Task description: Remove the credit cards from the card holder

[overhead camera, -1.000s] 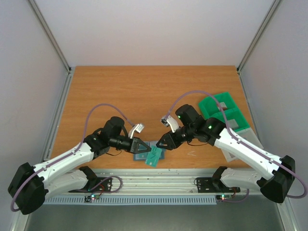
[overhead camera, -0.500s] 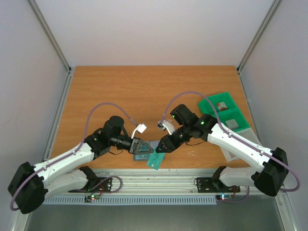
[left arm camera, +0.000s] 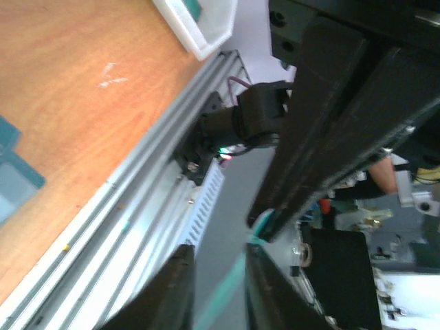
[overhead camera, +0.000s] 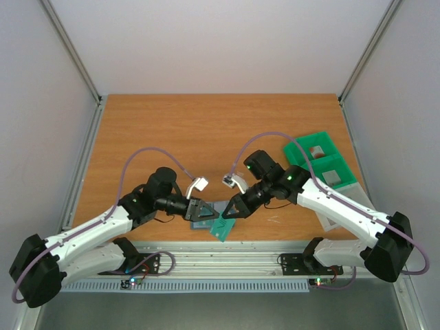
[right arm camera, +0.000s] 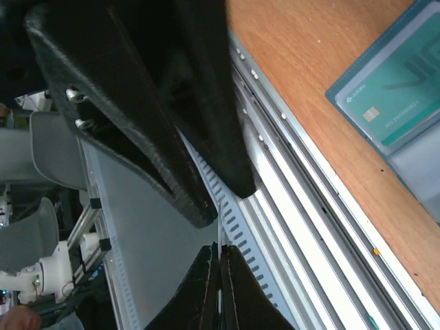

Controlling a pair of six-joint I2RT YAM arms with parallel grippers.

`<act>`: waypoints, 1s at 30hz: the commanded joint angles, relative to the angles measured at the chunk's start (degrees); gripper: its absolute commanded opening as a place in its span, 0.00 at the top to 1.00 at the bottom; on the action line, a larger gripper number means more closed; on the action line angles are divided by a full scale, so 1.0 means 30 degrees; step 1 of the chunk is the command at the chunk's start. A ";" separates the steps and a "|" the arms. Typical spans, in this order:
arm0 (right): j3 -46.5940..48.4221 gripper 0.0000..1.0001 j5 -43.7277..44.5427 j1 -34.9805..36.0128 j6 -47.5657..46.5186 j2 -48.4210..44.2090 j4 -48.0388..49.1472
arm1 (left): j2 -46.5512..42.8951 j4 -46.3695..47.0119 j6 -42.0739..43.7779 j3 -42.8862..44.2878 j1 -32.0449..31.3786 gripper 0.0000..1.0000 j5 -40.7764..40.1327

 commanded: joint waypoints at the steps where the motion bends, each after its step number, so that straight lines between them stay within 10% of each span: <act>1: -0.0628 0.99 0.0122 -0.0002 0.1364 -0.0927 0.1996 | -0.0713 -0.1948 0.0550 0.0576 -0.0011 0.62 -0.3004; 4: -0.0970 0.99 0.1717 -0.0081 0.2572 -0.1593 0.2680 | -0.1101 -0.3503 0.0590 0.1153 0.0015 0.33 -0.4977; 11: -0.1465 0.99 0.7461 -0.1303 0.6164 -0.2739 0.2271 | -0.1978 -0.7358 0.1167 0.2531 0.0012 0.02 -0.9609; 20: -0.1206 0.99 1.4147 -0.4393 0.8532 -0.4778 -0.0092 | -0.1776 -0.9153 0.1947 0.3581 0.0014 0.01 -1.1097; 30: -0.1541 0.99 1.4553 -1.0756 0.7774 -0.5614 -0.1154 | -0.1471 -1.1175 0.2970 0.4394 0.0000 0.01 -1.2323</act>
